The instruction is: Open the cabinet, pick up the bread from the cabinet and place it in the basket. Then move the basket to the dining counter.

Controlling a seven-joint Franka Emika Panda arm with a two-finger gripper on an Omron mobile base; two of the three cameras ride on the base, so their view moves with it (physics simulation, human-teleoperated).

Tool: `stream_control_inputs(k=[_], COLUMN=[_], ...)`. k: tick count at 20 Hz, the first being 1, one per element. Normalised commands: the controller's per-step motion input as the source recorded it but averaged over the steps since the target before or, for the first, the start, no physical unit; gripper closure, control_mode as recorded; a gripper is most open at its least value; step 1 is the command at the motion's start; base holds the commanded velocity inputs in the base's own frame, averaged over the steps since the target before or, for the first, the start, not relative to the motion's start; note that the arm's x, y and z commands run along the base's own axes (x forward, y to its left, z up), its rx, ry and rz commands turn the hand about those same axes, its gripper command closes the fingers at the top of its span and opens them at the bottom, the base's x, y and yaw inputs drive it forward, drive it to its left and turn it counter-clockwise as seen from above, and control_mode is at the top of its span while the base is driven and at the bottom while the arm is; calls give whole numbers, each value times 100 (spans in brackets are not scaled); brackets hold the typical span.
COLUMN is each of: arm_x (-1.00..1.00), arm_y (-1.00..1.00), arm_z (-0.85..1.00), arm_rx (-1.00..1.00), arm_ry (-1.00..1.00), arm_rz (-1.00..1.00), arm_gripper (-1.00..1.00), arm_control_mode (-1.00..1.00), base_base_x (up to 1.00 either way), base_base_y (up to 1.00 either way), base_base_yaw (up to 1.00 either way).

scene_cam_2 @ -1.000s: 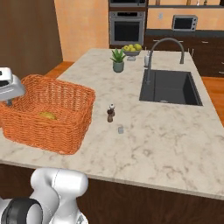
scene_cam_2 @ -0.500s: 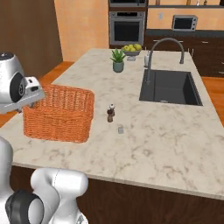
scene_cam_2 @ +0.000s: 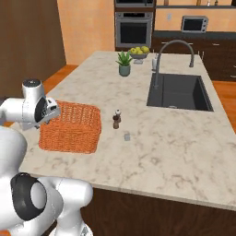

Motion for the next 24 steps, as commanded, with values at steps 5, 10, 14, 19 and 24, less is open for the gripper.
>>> stream_control_inputs(k=[5,10,14,19,24], arm_x=[66,49,-8,-32,-87], arm_y=[21,25,3,-15,22], arm_z=[-79,-53,34,95,100], arm_rx=[0,0,0,-4,-11], arm_ry=[9,6,-3,-14,-28], arm_rz=[0,0,0,0,0], arm_gripper=[100,-100,-100,-100,-100], arm_control_mode=[-100,-100,-100,-100,-100], base_base_x=[0,0,0,0,0], base_base_y=[0,0,0,0,0], base_base_yaw=[0,0,0,0,0])
